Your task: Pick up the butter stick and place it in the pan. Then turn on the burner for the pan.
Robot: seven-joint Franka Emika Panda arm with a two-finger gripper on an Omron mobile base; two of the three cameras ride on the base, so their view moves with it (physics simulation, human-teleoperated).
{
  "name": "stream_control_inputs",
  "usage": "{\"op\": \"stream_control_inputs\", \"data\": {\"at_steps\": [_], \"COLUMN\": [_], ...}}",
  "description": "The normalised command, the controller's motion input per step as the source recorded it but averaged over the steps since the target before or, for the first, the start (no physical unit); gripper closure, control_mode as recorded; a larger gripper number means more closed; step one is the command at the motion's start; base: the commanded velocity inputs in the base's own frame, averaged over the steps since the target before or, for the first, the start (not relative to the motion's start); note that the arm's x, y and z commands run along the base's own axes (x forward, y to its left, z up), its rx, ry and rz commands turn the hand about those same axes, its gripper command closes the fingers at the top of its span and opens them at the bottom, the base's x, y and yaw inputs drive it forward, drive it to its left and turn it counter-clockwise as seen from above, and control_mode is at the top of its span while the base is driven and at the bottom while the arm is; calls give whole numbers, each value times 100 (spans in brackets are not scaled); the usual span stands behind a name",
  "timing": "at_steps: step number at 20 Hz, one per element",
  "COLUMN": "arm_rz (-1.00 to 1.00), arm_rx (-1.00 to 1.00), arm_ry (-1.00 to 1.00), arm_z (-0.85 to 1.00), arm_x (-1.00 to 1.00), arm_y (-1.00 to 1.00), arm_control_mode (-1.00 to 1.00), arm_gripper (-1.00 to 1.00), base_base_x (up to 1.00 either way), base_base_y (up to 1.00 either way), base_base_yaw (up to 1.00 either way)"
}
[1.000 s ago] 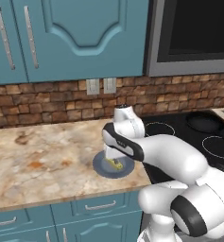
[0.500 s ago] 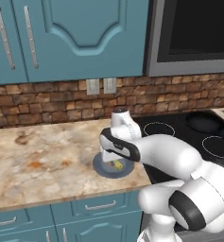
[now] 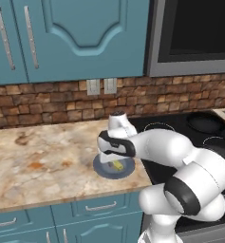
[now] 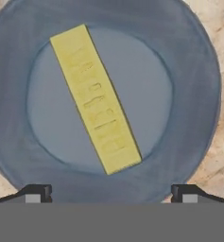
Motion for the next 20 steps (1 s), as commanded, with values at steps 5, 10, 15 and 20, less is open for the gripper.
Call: {"op": "stream_control_inputs", "data": {"at_steps": [5, 10, 15, 20], "arm_rz": [0, 0, 0, 0], "arm_rx": [0, 0, 0, 0], "arm_ry": [0, 0, 0, 0], "arm_z": [-22, -22, -22, -21], "arm_x": [14, 13, 7, 2], "arm_y": [2, 6, 8, 9], "arm_control_mode": [-100, -100, -100, -100], "arm_gripper": [-100, -100, -100, 100], "base_base_x": [0, 0, 0, 0], "base_base_y": [0, 0, 0, 0], "base_base_yaw": [0, 0, 0, 0]}}
